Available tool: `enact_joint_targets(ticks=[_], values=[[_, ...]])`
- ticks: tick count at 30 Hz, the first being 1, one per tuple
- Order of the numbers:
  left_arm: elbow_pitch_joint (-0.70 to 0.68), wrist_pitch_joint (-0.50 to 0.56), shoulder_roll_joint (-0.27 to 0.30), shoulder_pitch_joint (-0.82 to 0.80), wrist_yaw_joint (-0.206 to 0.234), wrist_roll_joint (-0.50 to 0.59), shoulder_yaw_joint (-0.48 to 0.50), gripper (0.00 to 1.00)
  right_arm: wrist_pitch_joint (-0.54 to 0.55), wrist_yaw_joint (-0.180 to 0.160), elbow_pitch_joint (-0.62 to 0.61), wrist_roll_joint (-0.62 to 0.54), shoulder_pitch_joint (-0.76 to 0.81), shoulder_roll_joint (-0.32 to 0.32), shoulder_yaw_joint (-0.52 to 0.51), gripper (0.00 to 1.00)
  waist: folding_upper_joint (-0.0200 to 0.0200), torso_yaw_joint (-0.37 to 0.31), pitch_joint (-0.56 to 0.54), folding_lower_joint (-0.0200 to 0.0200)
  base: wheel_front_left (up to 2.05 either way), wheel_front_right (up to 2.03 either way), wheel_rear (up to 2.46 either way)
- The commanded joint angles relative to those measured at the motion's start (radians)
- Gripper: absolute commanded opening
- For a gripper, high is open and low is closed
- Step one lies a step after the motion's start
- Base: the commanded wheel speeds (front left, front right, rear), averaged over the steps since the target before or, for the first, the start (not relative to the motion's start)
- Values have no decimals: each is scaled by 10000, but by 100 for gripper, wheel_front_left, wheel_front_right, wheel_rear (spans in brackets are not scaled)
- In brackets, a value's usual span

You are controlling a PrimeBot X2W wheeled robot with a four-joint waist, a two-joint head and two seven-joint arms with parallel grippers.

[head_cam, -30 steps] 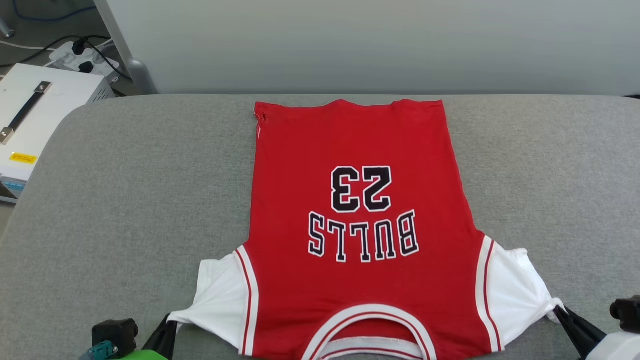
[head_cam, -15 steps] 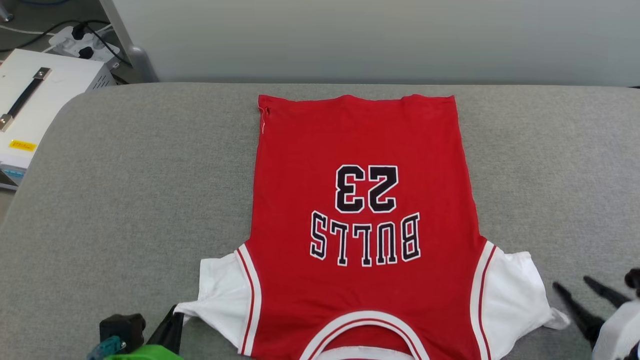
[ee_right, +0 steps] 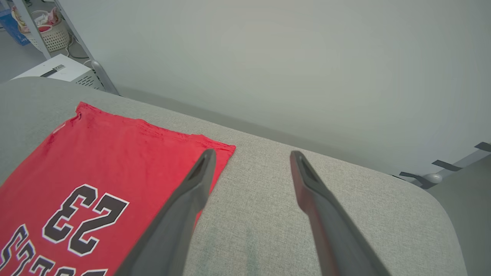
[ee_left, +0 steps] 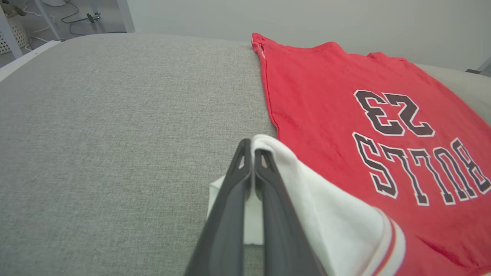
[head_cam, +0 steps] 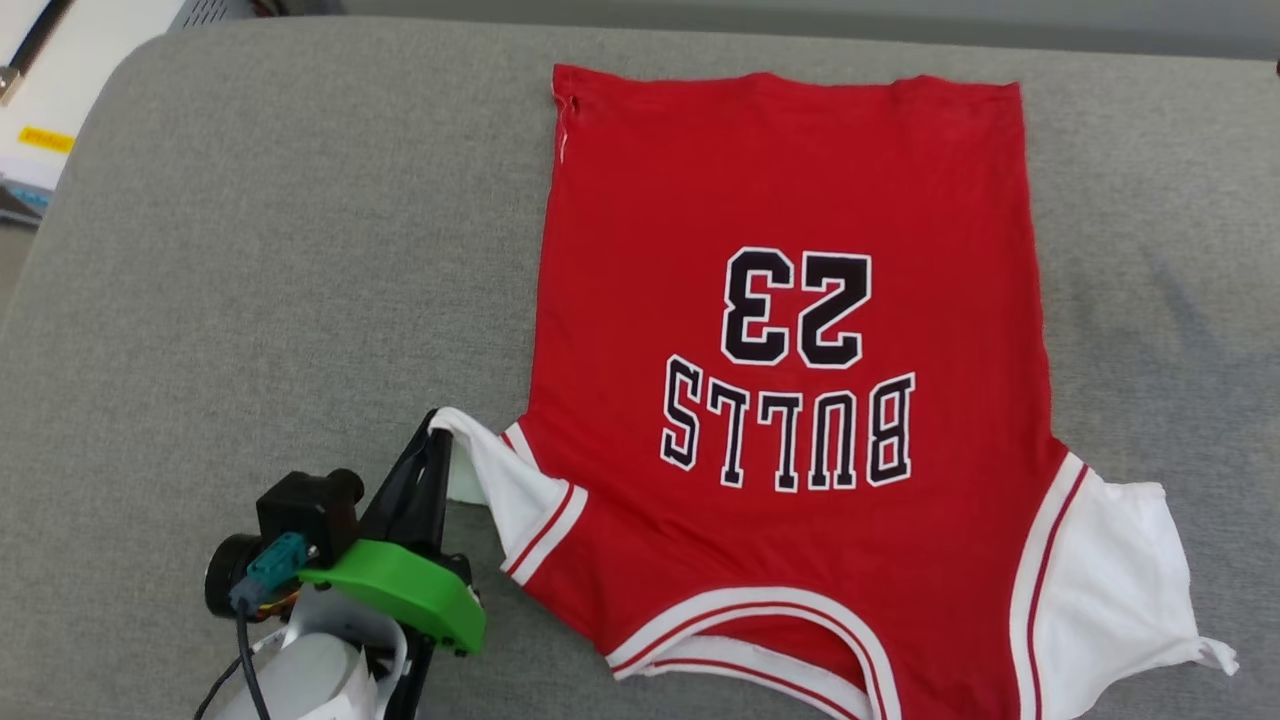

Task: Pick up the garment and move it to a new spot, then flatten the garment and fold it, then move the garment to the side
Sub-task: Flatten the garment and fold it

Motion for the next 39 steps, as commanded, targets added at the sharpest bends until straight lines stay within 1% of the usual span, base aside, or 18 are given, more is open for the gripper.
enact_joint_targets(ticks=[1,7,9,13,17,20,22,27,28,29,31,33,35,37,39], values=[[-145,-59,-172,-262,37,226,9,0,812,-9,384,-56,-823,130,119,100,-1,954,1408,1,0,0,0],[-665,-59,-774,-583,24,771,107,0,4356,-9,2000,-256,-3416,241,974,100,-1,1587,2452,1,0,0,0],[-778,-59,-970,-692,-30,927,142,0,5025,-9,2453,-517,-4062,271,1122,100,-1,1782,2758,1,0,0,0],[-948,-59,-1323,-849,-145,1163,282,0,5645,-9,3121,-993,-4959,481,1310,100,-1,2085,3328,1,0,0,0],[-1067,-59,-1566,-975,-314,1398,448,0,5720,-9,3689,-1422,-5344,686,1454,100,-1,2292,3781,1,0,0,0],[-1094,-59,-1758,-991,-375,1540,593,0,5550,-9,4102,-1497,-5190,864,1501,100,-1,2346,3946,1,0,0,0],[-1038,-59,-1897,-938,-426,1609,686,0,5590,-9,4327,-1486,-4868,867,1709,100,-1,2339,3984,1,0,0,0],[-813,-59,-2200,-848,-620,1834,841,0,5852,-9,4524,-1236,-4184,510,2097,100,-1,2319,3941,1,0,0,0],[-774,-59,-2233,-832,-653,1869,873,0,5847,-9,4494,-1182,-4144,442,2130,45,-1,2308,3922,1,0,0,0],[-736,-59,-2271,-819,-701,1914,919,0,5764,-9,4444,-1132,-4142,369,2131,0,-1,2287,3890,1,0,0,0],[-637,-59,-2320,-782,-780,1984,1006,0,5477,-9,4245,-1178,-4189,209,2272,0,-1,2243,3776,1,0,0,0],[-525,-59,-2349,-737,-848,2044,1101,0,5157,-9,4264,-960,-4312,271,2066,0,-1,2177,3605,1,0,0,0],[-427,-59,-2355,-675,-893,2111,1200,0,4854,-9,4205,-908,-4415,296,2112,0,-1,2087,3383,1,0,0,0],[-333,-59,-2353,-571,-924,2148,1297,0,4594,-9,4197,-772,-4474,330,2142,0,-1,1981,3097,1,0,0,0],[-227,-59,-2307,-351,-936,2192,1438,0,4165,-9,4128,-598,-4455,251,2360,0,-1,1790,2589,1,0,0,0]])
